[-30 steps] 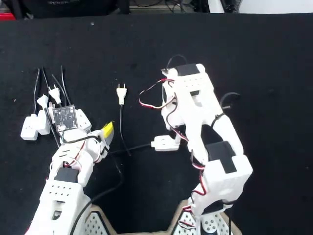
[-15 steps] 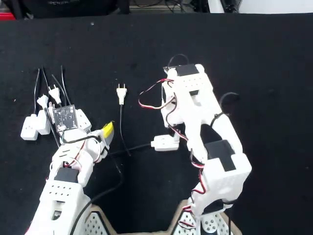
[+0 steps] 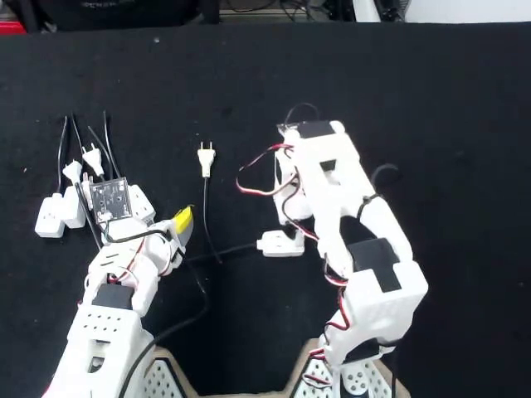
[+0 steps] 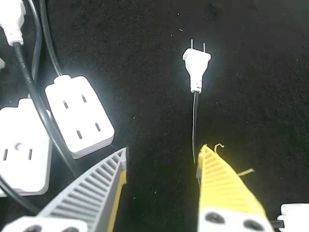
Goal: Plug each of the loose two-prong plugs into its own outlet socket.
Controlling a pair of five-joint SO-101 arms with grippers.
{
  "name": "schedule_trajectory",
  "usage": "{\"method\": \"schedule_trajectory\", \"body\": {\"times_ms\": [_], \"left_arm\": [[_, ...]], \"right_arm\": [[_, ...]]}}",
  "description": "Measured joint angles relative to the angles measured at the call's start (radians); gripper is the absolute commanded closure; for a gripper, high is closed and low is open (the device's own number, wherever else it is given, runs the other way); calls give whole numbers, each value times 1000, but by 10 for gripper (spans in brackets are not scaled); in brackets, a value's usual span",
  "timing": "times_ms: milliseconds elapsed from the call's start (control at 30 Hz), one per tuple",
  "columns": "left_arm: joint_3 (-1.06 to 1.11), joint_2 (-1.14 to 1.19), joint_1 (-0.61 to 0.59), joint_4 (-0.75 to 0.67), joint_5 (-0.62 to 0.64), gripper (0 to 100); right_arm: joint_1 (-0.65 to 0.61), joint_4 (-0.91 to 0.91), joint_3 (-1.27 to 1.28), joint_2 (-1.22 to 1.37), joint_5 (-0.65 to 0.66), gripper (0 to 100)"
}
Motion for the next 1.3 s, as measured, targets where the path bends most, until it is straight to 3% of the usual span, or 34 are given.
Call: {"method": "schedule_trajectory", "body": {"times_ms": [167, 333, 500, 667, 867, 967, 1300], "left_arm": [[0, 0, 0, 0, 0, 766], [0, 0, 0, 0, 0, 766], [0, 0, 0, 0, 0, 766], [0, 0, 0, 0, 0, 766], [0, 0, 0, 0, 0, 766], [0, 0, 0, 0, 0, 766], [0, 0, 0, 0, 0, 766]], "right_arm": [[0, -55, 40, -11, 8, 973], [-31, -60, 57, -68, 64, 785], [-173, -34, 57, -222, 157, 657], [-276, -25, 57, -368, 399, 656], [-276, -23, 126, -397, 914, 656], [-269, -23, 189, -397, 1100, 656], [-187, -230, 322, -298, 1185, 656]]}}
